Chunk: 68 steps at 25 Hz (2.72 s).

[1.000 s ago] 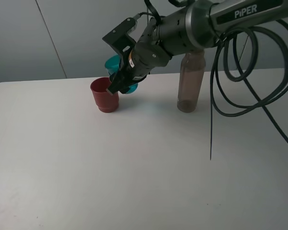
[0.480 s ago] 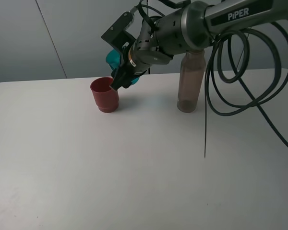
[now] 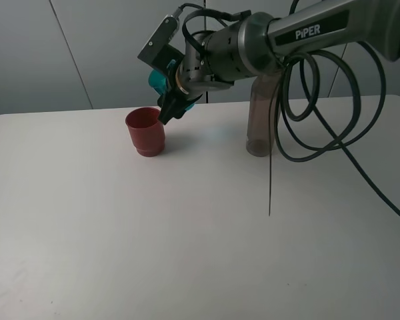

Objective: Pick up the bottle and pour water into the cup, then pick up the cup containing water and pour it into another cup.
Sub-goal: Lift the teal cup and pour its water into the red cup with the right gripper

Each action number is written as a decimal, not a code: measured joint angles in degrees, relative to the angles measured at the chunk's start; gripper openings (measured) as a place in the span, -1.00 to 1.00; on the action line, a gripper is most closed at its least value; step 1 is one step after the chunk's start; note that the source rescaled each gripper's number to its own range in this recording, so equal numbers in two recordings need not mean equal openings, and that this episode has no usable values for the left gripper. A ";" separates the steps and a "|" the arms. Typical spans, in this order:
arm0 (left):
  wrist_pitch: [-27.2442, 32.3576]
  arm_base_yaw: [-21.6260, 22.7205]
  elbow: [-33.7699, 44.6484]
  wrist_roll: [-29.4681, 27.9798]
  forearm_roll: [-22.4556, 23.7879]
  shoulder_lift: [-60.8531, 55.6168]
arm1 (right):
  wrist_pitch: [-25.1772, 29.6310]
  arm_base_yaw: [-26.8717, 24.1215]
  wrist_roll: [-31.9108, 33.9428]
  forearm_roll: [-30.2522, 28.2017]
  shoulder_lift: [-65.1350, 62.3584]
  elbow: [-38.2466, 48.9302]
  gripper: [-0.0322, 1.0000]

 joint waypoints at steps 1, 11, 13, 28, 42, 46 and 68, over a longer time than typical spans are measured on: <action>0.00 0.00 0.00 0.00 0.00 0.00 | 0.24 0.04 1.22 -1.61 0.00 0.00 -0.72; 0.00 0.00 0.00 0.00 0.00 0.00 | 1.26 1.81 11.28 -15.57 1.05 -0.10 -0.72; 0.00 0.00 0.00 0.00 0.00 0.00 | 2.10 2.06 13.07 -18.25 1.41 -0.10 -0.72; 0.00 0.00 0.00 -0.12 0.00 0.00 | 3.98 2.41 14.84 -31.40 1.62 -0.10 -0.72; 0.00 0.00 0.00 -0.12 0.00 0.00 | 4.10 2.41 14.84 -36.52 1.62 -0.10 -0.72; 0.00 0.00 0.00 -0.12 0.00 0.00 | 4.10 2.19 14.84 -36.52 1.62 -0.10 -0.72; 0.00 0.00 0.00 -0.12 0.00 0.00 | 5.42 1.80 -0.22 -36.65 4.36 -0.10 -0.72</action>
